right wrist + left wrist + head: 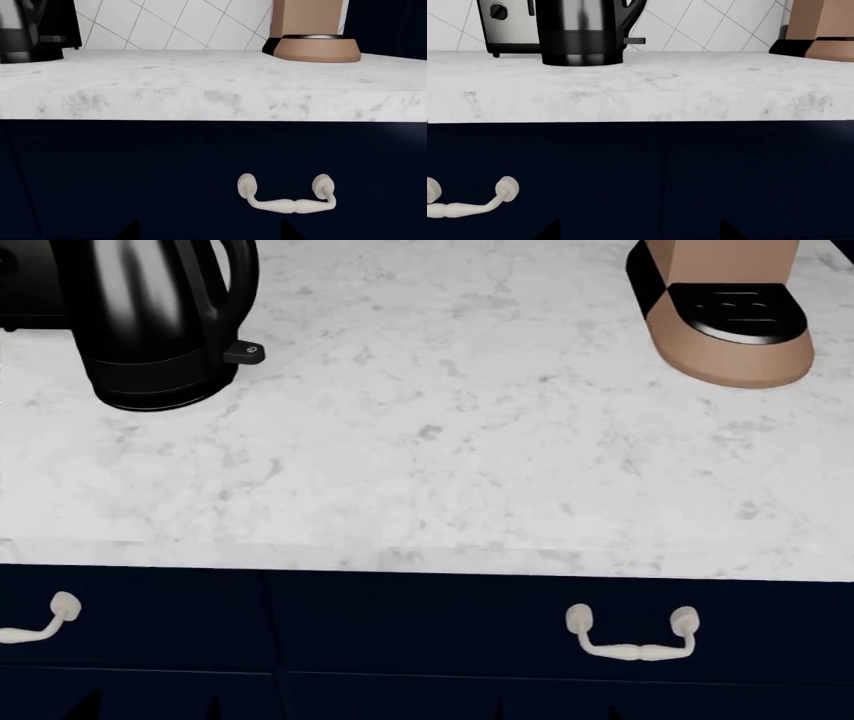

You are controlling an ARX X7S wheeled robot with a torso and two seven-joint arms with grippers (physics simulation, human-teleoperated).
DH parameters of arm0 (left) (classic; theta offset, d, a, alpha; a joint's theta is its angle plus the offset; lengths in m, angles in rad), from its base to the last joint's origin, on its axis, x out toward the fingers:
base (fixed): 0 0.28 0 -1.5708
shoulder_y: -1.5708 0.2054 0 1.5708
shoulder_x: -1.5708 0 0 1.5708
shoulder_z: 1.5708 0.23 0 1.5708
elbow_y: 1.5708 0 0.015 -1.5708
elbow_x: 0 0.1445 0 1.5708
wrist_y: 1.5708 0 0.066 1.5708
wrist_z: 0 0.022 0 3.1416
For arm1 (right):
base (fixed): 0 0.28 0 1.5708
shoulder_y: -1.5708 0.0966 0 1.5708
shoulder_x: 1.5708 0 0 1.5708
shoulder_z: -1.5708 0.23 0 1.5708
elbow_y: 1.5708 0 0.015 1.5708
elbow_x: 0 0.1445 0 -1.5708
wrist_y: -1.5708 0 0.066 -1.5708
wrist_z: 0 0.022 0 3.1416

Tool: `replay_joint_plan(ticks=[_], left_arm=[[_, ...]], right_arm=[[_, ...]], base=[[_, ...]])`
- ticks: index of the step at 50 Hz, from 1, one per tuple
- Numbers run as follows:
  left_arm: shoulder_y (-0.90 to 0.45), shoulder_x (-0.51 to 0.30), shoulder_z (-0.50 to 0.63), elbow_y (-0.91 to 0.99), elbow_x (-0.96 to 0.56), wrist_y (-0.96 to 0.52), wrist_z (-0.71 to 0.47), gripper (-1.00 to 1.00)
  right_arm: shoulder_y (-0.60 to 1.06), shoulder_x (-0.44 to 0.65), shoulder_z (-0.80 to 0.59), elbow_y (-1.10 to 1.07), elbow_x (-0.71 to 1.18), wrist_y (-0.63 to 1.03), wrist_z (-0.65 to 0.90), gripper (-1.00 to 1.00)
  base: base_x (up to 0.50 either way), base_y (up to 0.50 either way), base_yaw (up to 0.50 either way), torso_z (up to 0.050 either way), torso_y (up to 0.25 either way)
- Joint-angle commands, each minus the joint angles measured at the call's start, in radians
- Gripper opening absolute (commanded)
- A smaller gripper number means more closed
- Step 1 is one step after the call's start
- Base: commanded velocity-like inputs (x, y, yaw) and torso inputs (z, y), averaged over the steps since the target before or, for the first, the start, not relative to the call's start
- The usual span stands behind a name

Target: Press down the lever to turn on the electric kettle.

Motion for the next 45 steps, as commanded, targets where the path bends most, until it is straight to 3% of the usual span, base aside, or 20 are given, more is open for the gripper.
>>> replay_joint_plan(ticks=[1, 39, 41, 42, 45], left_arm=[[0.002, -0.022, 0.025, 0.017, -0.022, -0.013, -0.002, 1.0], [0.008, -0.074, 0.06, 0.09, -0.079, -0.027, -0.014, 1.0], [0.014, -0.088, 0.058, 0.144, -0.121, -0.091, 0.004, 1.0], [0.014, -0.13, 0.012, 0.294, -0.145, -0.216, -0.038, 1.0], [0.029, -0.14, 0.009, 0.43, -0.185, -0.275, -0.041, 1.0]], right_arm=[[-0.006, 0.022, -0.014, -0.031, 0.016, 0.012, 0.026, 1.0], [-0.015, 0.078, -0.025, -0.149, 0.031, 0.055, 0.109, 1.0], [-0.012, 0.078, -0.024, -0.162, 0.025, 0.063, 0.122, 1.0], [-0.018, 0.098, -0.009, -0.312, 0.004, 0.203, 0.151, 1.0], [-0.048, 0.12, -0.032, -0.456, 0.008, 0.206, 0.126, 1.0]], base=[[0.0, 0.0, 0.0, 0.05, 0.002], [0.0, 0.0, 0.0, 0.05, 0.002], [0.0, 0.0, 0.0, 0.025, 0.0], [0.0, 0.0, 0.0, 0.0, 0.0], [0.0, 0.0, 0.0, 0.0, 0.0]])
